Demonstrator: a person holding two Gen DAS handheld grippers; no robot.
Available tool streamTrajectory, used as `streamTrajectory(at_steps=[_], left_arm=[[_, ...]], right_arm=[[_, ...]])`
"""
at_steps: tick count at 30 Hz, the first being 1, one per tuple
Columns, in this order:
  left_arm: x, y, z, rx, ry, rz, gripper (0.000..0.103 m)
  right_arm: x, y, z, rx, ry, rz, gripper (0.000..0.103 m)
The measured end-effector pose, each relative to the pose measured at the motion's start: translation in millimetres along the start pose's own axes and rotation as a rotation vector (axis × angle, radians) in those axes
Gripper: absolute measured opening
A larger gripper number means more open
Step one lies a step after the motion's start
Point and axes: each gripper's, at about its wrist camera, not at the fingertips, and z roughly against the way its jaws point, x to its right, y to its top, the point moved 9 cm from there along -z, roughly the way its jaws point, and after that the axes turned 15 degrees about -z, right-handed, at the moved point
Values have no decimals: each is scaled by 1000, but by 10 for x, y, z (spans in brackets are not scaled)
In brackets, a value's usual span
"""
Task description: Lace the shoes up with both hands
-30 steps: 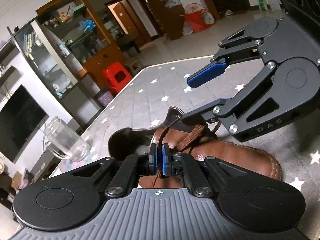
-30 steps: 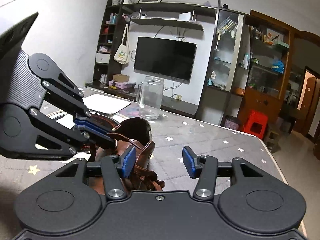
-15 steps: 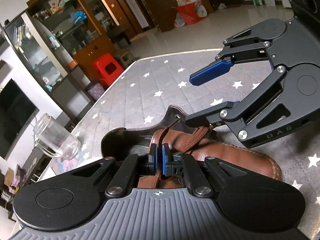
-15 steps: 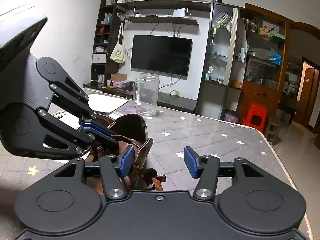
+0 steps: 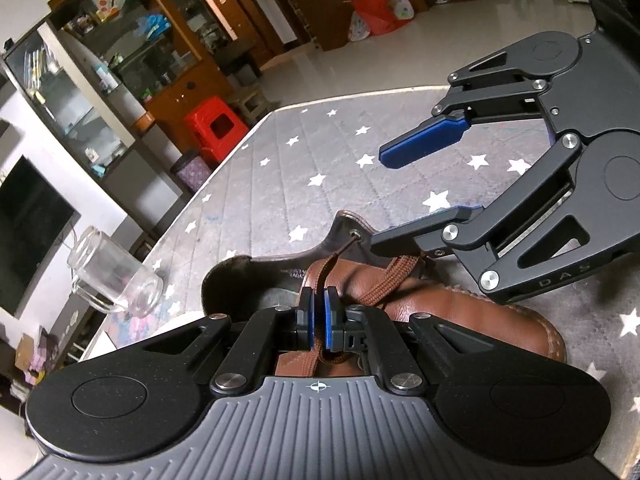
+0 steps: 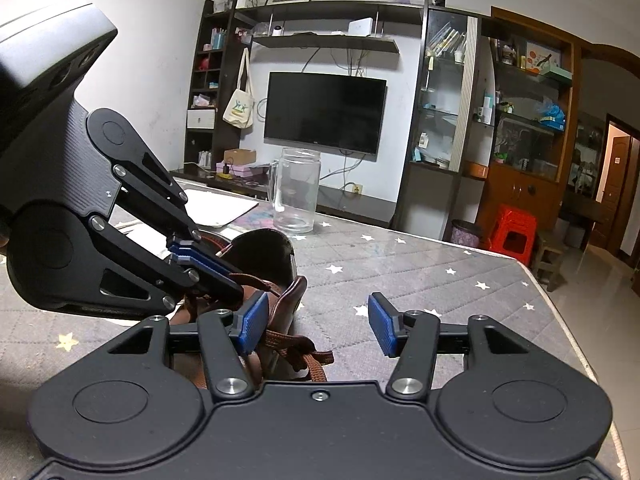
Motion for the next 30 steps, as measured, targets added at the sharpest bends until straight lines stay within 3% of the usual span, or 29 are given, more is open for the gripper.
streamTrajectory(at_steps=[10,18,22,30], left_arm=[[47,50,-10,39,-6,-25,5],[47,49,-38,50,7,-31,6],[35,28,-64,54,10,-36,6],[24,52,-74,56,16,-37,6]], right_arm=[[-85,-30,77,-6,40,42,57],[-127,-10,45,-73,88,156,55],[-146,-1,31,-106,113,212,32],[-351,-105,-40,-155,143,417,15]])
